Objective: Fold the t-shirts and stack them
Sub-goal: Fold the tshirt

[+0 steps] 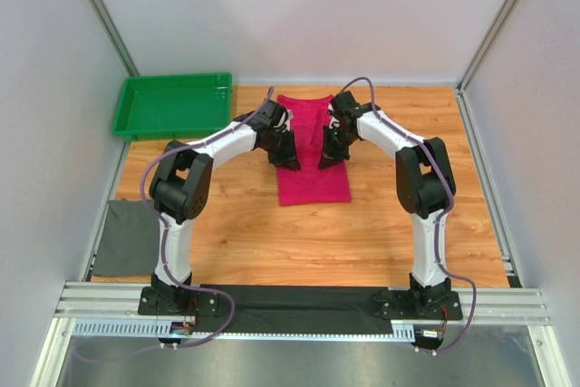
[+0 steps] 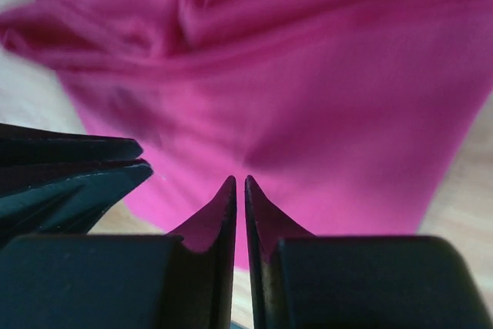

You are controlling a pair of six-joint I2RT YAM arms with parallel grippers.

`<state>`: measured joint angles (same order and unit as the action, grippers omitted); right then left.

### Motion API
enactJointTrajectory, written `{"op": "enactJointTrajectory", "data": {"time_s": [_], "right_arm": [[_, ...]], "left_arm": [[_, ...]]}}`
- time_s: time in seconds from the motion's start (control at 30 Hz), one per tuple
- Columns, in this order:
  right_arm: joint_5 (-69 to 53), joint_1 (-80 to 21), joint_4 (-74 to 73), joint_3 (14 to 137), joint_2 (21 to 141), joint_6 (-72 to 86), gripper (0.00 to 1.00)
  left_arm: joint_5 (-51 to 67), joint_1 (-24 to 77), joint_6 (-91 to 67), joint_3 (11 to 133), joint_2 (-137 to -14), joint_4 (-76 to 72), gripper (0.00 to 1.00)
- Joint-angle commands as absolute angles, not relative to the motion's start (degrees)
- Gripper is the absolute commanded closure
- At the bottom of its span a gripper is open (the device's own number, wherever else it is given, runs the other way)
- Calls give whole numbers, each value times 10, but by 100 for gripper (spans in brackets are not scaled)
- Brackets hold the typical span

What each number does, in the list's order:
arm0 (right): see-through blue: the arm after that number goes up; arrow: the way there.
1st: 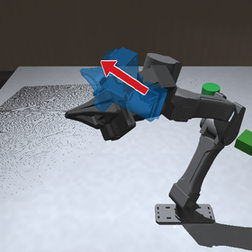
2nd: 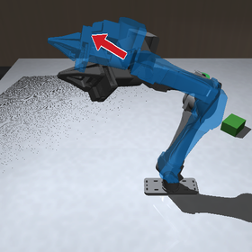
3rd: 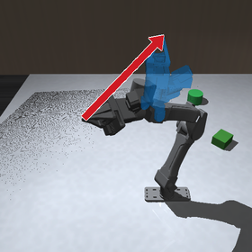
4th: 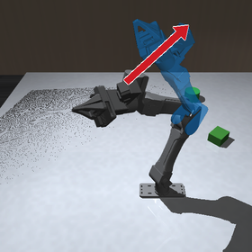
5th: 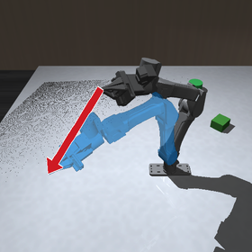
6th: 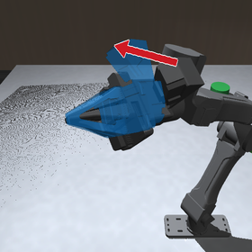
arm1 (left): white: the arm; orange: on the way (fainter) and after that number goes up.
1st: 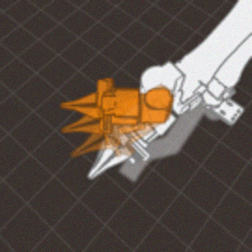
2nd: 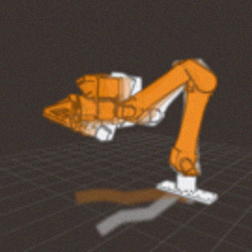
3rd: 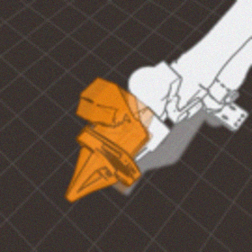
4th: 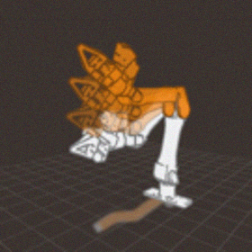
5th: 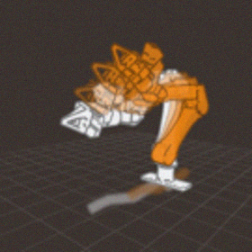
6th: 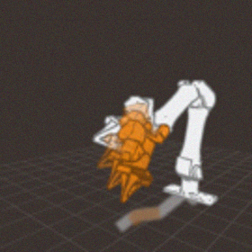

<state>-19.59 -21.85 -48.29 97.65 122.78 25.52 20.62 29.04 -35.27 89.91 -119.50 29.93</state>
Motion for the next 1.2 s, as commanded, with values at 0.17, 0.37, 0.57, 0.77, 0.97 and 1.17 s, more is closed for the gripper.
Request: {"op": "enactJointTrajectory", "data": {"time_s": [0.17,0.37,0.57,0.77,0.97,1.17], "right_arm": [[-209,-200,-527,1105,1293,227,89],[-226,-193,-529,923,1142,198,74],[-284,-190,-477,806,1081,224,83],[-263,-175,-473,787,1135,193,97],[-231,-164,-433,690,1135,185,98],[-243,-167,-417,544,1059,214,98]], "left_arm": [[266,258,-323,1086,-1312,335,67],[271,283,-314,891,-1140,306,58],[271,318,-319,780,-1084,309,64],[224,318,-285,774,-1140,337,68],[229,321,-294,693,-1129,310,69],[226,356,-293,598,-1060,316,69]]}}
